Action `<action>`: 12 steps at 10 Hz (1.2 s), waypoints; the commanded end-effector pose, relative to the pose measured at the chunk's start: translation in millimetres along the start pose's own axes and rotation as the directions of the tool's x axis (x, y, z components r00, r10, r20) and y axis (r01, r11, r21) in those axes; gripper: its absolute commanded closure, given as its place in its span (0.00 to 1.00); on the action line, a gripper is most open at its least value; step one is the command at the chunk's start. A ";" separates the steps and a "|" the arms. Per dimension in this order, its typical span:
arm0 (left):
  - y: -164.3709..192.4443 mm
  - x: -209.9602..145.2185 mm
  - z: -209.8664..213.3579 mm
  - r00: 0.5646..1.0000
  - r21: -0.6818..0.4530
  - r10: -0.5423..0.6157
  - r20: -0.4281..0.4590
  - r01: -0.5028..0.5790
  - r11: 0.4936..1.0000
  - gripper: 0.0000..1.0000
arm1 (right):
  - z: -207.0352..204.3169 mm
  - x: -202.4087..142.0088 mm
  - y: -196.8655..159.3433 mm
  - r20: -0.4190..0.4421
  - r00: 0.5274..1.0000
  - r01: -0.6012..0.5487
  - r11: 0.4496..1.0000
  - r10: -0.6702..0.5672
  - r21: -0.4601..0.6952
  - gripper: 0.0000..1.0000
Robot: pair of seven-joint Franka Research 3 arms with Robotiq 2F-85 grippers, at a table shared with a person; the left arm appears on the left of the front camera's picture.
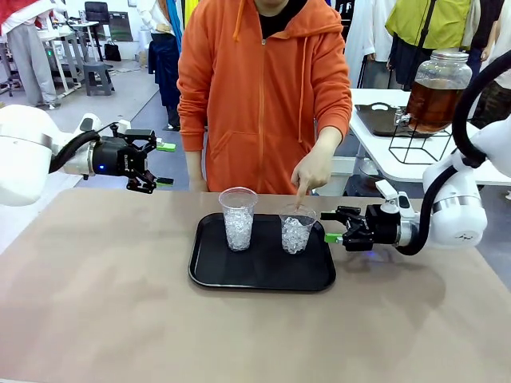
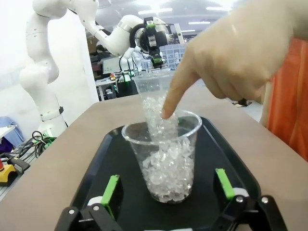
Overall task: Pour the drink into the iced cup.
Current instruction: Pick up the iced cup indicated by the human and present it to them.
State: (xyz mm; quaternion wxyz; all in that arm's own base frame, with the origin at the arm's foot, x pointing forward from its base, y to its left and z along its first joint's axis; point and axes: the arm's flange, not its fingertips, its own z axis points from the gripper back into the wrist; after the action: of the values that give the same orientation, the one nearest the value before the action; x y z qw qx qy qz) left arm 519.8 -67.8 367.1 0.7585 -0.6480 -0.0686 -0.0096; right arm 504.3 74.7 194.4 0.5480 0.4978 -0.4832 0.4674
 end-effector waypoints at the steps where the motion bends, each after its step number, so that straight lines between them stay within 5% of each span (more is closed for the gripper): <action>1: -1.6 -1.2 0.8 1.000 0.000 -0.005 0.001 0.005 1.000 0.00 | -10.4 -5.5 -10.3 -0.037 0.999 -0.035 0.999 0.035 -0.014 0.00; 12: -1.6 -1.2 0.8 1.000 0.000 -0.005 0.001 0.005 1.000 0.00 | -49.8 2.2 -15.0 -0.040 0.999 -0.023 0.998 0.025 0.051 0.00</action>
State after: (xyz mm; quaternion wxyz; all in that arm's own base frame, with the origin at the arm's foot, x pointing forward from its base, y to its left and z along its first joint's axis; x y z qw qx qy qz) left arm 519.8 -67.8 367.1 0.7585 -0.6480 -0.0687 -0.0096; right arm 516.4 115.0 192.0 0.5343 0.4997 -0.4681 0.4958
